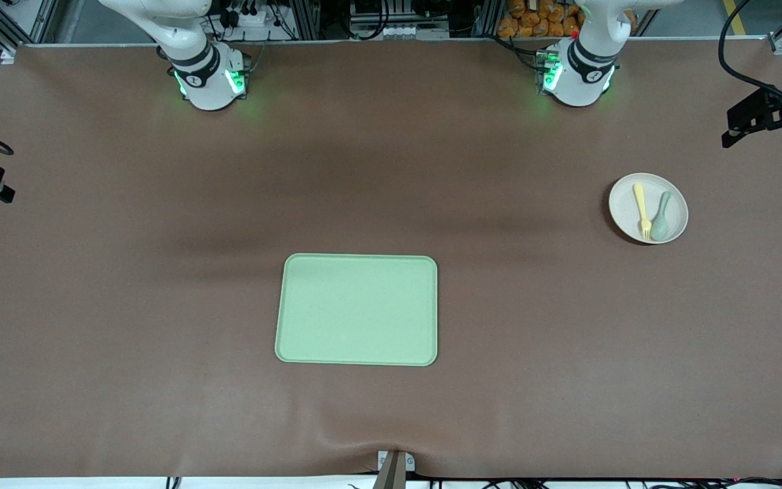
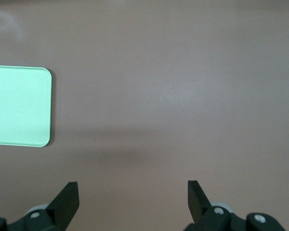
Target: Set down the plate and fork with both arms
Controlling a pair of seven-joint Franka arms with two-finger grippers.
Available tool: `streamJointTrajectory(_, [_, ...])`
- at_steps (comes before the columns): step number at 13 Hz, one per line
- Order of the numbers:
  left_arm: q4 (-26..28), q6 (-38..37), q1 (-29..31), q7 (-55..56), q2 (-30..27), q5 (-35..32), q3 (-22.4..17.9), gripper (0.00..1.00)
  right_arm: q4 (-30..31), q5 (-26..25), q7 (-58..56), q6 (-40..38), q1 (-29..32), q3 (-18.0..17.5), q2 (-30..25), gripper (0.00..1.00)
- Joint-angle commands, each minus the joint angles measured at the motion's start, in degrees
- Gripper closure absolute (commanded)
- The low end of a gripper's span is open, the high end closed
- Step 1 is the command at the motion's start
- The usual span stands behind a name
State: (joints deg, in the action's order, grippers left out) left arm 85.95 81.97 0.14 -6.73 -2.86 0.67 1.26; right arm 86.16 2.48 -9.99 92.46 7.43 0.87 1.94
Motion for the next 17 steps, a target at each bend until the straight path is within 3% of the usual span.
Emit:
streamJointTrajectory(1, [0.44,-0.58,0.38,-0.57,-0.83,0.29,0.14,0.00,-1.17,0.86,-0.20,-0.17,1.01,-0.69,0.52,0.00])
streamJointTrajectory(10, [1.06,-0.41,0.56,2.33,0.05,0.82,-0.12,0.00,-1.17,2.01,-0.20,-0.17,1.18,-0.69,0.61,0.00])
streamJointTrajectory(17, [6.32,0.03,6.09,2.16,3.65,0.21,-0.30,0.00,-1.17,2.01,-0.20,-0.17,1.27,-0.69,0.61,0.00])
